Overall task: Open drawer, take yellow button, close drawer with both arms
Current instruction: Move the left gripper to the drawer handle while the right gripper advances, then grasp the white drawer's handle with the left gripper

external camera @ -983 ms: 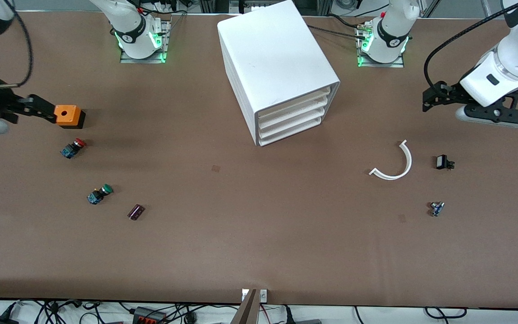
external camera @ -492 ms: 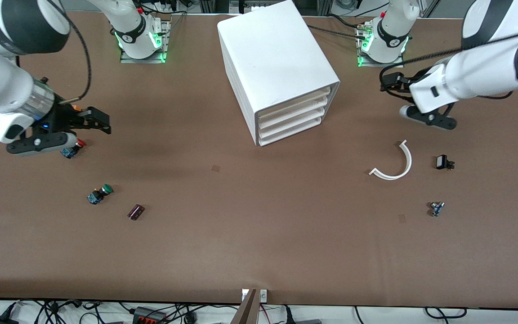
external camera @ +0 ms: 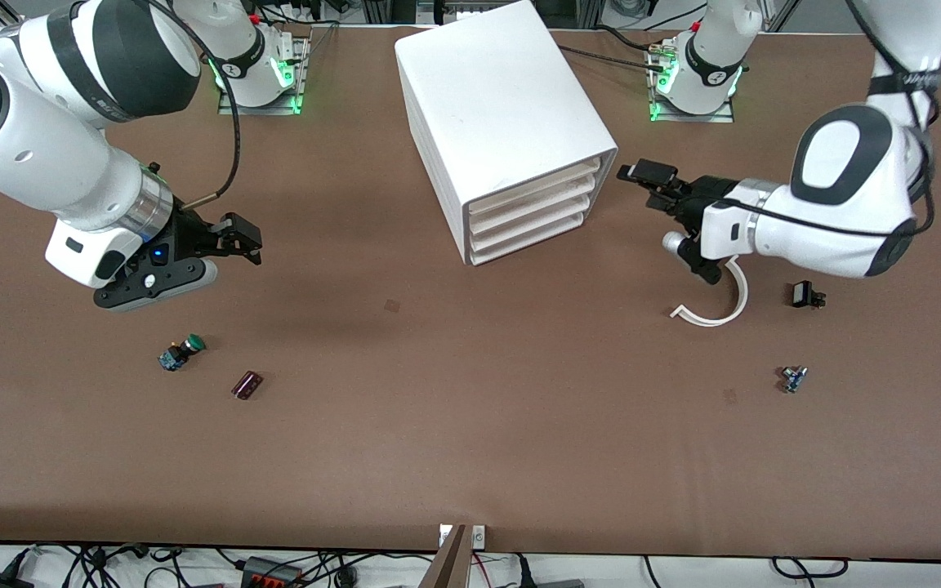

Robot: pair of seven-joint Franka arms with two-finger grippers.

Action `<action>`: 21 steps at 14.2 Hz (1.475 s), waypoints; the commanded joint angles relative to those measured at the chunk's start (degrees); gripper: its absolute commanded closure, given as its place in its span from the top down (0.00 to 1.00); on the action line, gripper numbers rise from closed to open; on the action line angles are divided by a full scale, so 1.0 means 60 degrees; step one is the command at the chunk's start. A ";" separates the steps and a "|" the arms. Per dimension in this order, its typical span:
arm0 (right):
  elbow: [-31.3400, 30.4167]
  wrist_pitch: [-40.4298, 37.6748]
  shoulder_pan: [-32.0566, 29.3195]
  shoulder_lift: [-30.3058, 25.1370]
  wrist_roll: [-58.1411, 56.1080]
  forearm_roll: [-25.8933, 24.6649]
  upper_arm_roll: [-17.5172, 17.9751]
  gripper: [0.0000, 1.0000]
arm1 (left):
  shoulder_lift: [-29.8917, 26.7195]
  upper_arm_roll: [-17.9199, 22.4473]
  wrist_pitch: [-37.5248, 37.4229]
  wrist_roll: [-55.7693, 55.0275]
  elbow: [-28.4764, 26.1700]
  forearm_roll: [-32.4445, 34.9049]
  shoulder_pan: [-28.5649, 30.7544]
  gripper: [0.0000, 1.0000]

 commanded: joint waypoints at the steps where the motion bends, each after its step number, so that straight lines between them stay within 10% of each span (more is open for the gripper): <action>1: 0.0218 -0.0001 0.0013 0.0198 0.0051 0.0160 -0.0029 1.00 | -0.0026 -0.0015 0.1114 0.2192 -0.1171 -0.1190 0.0104 1.00; 12: 0.0335 0.0322 0.0116 0.0491 -0.0007 0.0130 -0.0029 1.00 | 0.0647 -0.0206 0.1707 0.5480 -0.3457 -0.3723 -0.0101 0.86; 21: 0.0335 0.0322 0.0145 0.0477 0.0037 0.0145 -0.0044 1.00 | 0.0823 -0.0499 0.1634 0.5995 -0.3799 -0.4167 -0.0160 0.13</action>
